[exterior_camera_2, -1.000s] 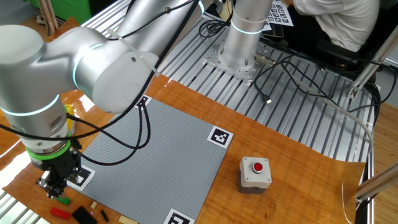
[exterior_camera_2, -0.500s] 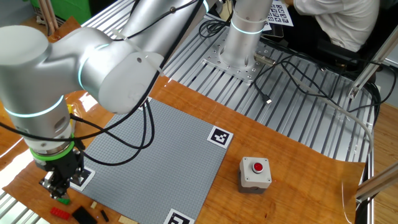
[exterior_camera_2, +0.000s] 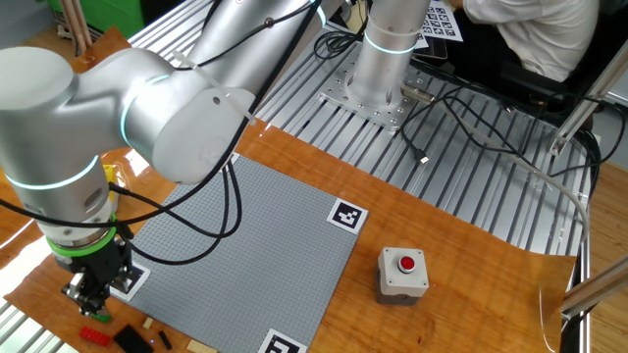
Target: Build with small Lego blocks
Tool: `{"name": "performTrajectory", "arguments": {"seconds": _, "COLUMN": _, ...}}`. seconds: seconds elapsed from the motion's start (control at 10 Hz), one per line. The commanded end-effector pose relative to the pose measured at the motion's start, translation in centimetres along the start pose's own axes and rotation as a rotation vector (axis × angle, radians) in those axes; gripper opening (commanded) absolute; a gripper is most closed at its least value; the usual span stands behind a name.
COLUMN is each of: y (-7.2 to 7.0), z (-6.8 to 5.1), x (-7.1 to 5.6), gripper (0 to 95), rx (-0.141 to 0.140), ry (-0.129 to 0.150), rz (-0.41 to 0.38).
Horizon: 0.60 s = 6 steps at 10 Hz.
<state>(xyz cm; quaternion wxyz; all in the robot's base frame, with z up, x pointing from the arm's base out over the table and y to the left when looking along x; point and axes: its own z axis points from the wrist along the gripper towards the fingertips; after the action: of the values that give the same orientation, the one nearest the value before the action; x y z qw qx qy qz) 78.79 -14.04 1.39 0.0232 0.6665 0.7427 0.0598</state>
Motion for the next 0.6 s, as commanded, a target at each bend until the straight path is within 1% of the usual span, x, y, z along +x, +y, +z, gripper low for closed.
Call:
{"name": "performTrajectory", "arguments": {"seconds": 0.1, "y": -0.01, "z": -0.04, "x": 0.06, "gripper": 38.0, "rx": 0.002, "ry": -0.002, "rz": -0.002}}
{"name": "performTrajectory", "arguments": {"seconds": 0.2, "y": 0.00, "z": -0.09, "x": 0.07, "gripper": 38.0, "rx": 0.003, "ry": 0.002, "rz": -0.002}}
{"name": "performTrajectory", "arguments": {"seconds": 0.6, "y": 0.02, "z": -0.21, "x": 0.09, "gripper": 38.0, "rx": 0.003, "ry": 0.001, "rz": -0.001}}
